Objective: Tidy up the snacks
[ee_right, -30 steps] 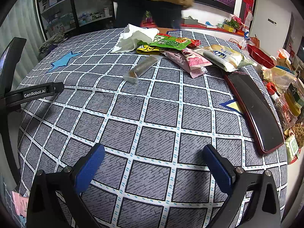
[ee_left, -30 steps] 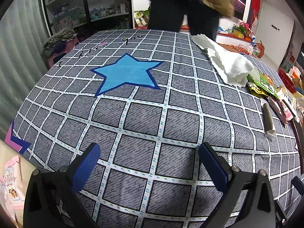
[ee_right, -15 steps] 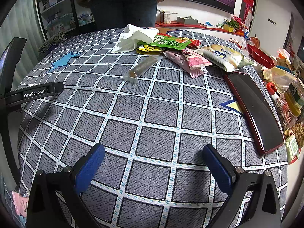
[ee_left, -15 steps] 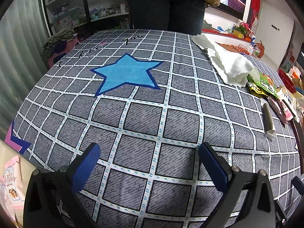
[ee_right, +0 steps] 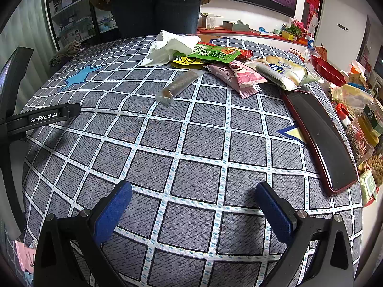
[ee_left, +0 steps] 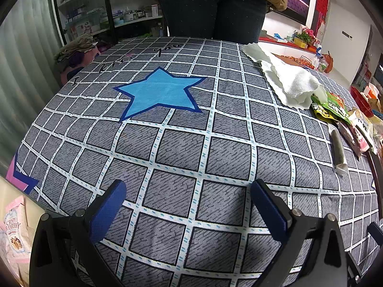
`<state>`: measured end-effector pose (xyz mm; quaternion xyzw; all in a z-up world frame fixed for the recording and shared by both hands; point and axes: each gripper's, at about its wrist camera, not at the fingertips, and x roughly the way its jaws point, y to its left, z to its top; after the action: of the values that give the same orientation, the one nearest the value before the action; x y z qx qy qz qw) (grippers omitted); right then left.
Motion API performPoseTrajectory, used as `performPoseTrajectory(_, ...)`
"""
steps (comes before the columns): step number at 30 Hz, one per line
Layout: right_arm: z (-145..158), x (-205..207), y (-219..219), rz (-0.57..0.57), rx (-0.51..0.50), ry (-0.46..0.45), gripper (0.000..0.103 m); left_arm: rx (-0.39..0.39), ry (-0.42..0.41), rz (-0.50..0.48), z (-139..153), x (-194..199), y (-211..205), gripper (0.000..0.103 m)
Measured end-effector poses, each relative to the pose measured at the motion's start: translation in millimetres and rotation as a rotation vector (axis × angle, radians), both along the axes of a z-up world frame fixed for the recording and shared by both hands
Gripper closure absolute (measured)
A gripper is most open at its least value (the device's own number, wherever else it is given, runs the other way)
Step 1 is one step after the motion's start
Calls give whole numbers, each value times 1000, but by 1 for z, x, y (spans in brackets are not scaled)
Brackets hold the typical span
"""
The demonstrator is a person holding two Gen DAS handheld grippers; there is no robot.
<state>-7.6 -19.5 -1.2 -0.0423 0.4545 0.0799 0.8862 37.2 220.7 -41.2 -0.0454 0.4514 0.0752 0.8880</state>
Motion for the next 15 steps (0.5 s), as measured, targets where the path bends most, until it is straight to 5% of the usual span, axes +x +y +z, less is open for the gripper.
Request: performPoseTrajectory(15,0,0,0,0,-1,0,0,0,0,1,0,0,0,0)
